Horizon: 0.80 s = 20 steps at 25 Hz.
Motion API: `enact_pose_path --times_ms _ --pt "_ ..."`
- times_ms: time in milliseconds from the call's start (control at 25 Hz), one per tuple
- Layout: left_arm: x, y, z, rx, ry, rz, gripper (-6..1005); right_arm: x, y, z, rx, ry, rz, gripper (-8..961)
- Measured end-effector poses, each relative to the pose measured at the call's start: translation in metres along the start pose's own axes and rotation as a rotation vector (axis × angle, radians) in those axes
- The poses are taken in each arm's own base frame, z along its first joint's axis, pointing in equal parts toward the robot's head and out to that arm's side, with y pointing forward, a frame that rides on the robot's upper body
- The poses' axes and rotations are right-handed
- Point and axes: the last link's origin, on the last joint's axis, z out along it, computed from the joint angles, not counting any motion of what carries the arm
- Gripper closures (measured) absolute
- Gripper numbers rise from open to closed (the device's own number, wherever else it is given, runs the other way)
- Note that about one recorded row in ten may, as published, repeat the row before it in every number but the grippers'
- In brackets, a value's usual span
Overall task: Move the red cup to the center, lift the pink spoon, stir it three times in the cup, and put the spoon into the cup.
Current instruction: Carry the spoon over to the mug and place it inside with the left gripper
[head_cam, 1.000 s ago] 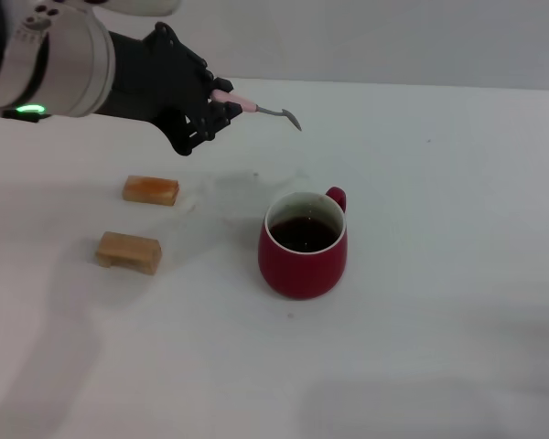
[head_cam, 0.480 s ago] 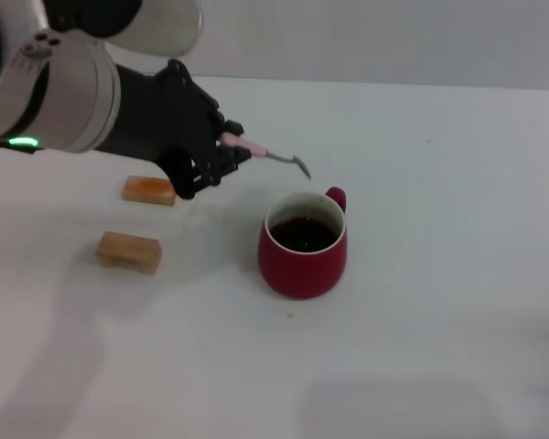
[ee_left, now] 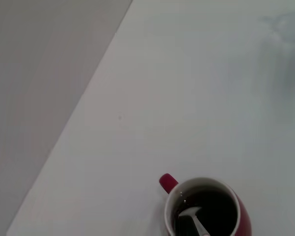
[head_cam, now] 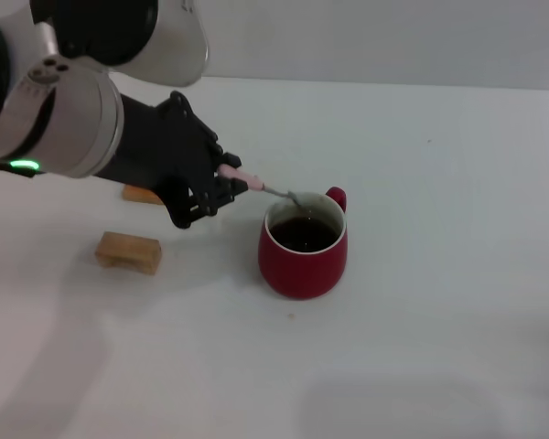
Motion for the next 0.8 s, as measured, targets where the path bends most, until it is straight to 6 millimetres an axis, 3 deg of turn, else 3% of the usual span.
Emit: enact_pose_path --times_ms 800 --pt "-0.018 -0.013 0.05 -0.043 -0.028 -0.07 831 -0.002 -0.002 -0.008 -0.008 -0.012 -0.002 954"
